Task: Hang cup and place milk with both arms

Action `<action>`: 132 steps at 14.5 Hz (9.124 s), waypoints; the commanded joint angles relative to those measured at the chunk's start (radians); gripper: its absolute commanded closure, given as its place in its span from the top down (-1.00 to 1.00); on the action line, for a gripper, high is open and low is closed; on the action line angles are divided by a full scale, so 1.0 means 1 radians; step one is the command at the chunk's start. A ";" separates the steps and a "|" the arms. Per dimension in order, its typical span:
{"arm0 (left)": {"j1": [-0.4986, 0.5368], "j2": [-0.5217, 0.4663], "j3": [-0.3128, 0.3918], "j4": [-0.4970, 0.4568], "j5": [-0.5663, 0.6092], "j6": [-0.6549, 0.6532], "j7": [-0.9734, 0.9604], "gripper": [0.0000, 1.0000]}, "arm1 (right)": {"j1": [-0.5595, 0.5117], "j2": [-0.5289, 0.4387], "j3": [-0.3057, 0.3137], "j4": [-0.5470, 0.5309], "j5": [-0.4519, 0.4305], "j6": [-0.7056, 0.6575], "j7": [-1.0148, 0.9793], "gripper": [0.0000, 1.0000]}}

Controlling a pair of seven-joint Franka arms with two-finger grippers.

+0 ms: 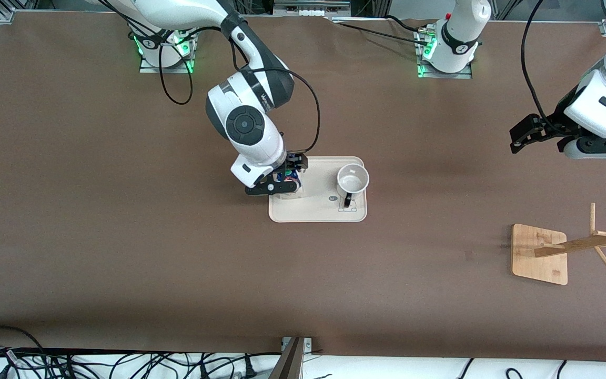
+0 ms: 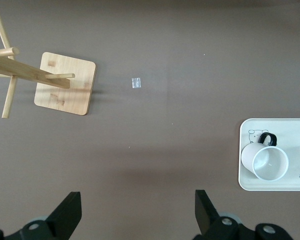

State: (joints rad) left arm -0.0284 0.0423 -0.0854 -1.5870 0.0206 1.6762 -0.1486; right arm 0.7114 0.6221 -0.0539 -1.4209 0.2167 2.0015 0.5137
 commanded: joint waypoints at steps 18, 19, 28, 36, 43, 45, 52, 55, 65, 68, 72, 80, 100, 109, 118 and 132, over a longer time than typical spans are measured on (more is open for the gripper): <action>-0.033 0.016 -0.014 -0.099 -0.018 0.037 0.040 1.00 | 0.036 -0.008 -0.012 -0.007 -0.013 0.046 0.064 -0.01; -0.033 0.031 -0.016 -0.105 -0.021 0.037 0.043 1.00 | 0.037 -0.024 -0.014 -0.007 -0.013 0.043 0.081 -0.02; -0.041 0.142 -0.082 -0.171 -0.159 0.191 0.021 1.00 | 0.033 -0.254 -0.124 -0.003 -0.039 -0.240 0.013 -0.02; -0.134 0.218 -0.286 -0.334 -0.159 0.529 -0.293 1.00 | 0.033 -0.395 -0.383 -0.003 -0.036 -0.434 -0.204 -0.02; -0.280 0.389 -0.283 -0.329 -0.130 0.703 -0.276 1.00 | 0.023 -0.397 -0.691 -0.010 -0.037 -0.575 -0.551 -0.02; -0.289 0.422 -0.280 -0.324 -0.088 0.715 -0.275 1.00 | 0.023 -0.395 -0.771 -0.012 -0.037 -0.596 -0.683 -0.02; -0.350 0.488 -0.222 -0.321 0.029 0.807 -0.273 1.00 | 0.019 -0.389 -0.827 -0.136 -0.034 -0.489 -0.758 -0.02; -0.352 0.499 -0.214 -0.314 0.114 0.807 -0.270 0.03 | 0.023 -0.389 -0.822 -0.191 -0.031 -0.396 -0.758 -0.02; -0.338 0.444 -0.180 -0.300 0.134 0.803 -0.224 -1.00 | 0.034 -0.430 -0.776 -0.568 -0.019 0.041 -0.758 -0.02; -0.230 0.322 -0.180 -0.300 0.137 0.708 -0.207 -1.00 | 0.034 -0.430 -0.765 -0.604 -0.017 0.089 -0.756 -0.02; -0.030 0.202 -0.186 -0.242 0.124 0.565 -0.094 -1.00 | 0.034 -0.424 -0.747 -0.605 0.059 0.075 -0.742 -0.02; 0.142 0.140 -0.124 -0.186 0.122 0.513 -0.010 -1.00 | 0.033 -0.389 -0.747 -0.609 0.151 0.048 -0.755 -0.02; 0.168 0.146 0.039 -0.163 -0.007 0.511 0.403 -1.00 | 0.014 -0.346 -0.843 -0.037 0.091 -0.493 -0.753 1.00; 0.191 0.171 0.059 -0.194 -0.005 0.519 0.448 -1.00 | 0.053 -0.285 -0.833 0.106 -0.143 -0.483 -0.764 1.00; 0.167 0.153 0.049 -0.195 -0.008 0.508 0.417 1.00 | -0.583 -0.383 -0.198 0.094 -0.094 -0.506 -0.710 1.00; -0.028 -0.162 0.038 -0.212 -0.033 0.007 0.080 1.00 | -0.705 -0.423 -0.015 0.051 -0.201 -0.492 -0.554 1.00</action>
State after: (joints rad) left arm -0.0576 -0.0768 -0.0463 -1.7786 -0.0088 1.7258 -0.0568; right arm 0.0484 0.2311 -0.1083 -1.3365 0.0298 1.5003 -0.0488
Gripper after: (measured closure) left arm 0.000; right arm 0.000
